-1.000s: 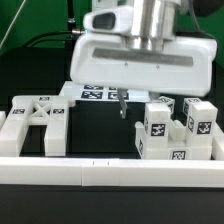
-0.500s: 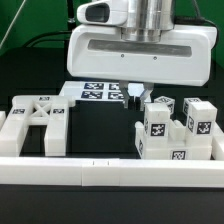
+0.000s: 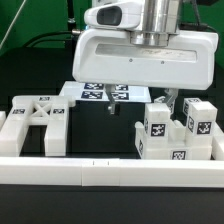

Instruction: Assemble chair

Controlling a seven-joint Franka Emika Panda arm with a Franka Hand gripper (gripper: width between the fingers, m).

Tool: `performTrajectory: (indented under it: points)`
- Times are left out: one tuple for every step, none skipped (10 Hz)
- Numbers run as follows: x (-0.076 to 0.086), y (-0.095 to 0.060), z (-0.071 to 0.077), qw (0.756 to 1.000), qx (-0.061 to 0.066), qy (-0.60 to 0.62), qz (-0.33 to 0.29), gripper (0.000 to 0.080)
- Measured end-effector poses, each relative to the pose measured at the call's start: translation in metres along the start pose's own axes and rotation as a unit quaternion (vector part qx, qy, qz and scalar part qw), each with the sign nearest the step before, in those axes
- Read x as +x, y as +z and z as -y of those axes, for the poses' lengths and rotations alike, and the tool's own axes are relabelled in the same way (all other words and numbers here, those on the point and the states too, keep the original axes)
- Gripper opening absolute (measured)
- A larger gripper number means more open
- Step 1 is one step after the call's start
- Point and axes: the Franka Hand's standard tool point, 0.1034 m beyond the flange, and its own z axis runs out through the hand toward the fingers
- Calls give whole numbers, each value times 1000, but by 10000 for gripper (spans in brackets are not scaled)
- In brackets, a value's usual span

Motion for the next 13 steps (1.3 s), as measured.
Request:
performTrajectory:
  points:
    - [0,0,0,1000,0,0,0,634]
    - [0,1,0,1000,0,-16,1,634]
    - [0,3,0,999,-2,-47,-5,647]
    - [1,6,5,998,-4,-58,-16,647]
    - [-4,10,6,998,-3,-59,-13,649]
    - [-7,15,3,998,-8,-58,-17,649]
    - [-10,23,0,998,-14,-59,-22,649]
    - [-14,33,0,998,-19,-60,-24,649]
    - [-17,40,2,998,-20,-61,-22,649]
    - [-18,43,4,998,-21,-61,-20,649]
    - [-21,47,6,998,-21,-61,-18,649]
    - [-21,49,6,998,-21,-61,-17,649]
    - [-21,49,6,998,-21,-60,-17,627]
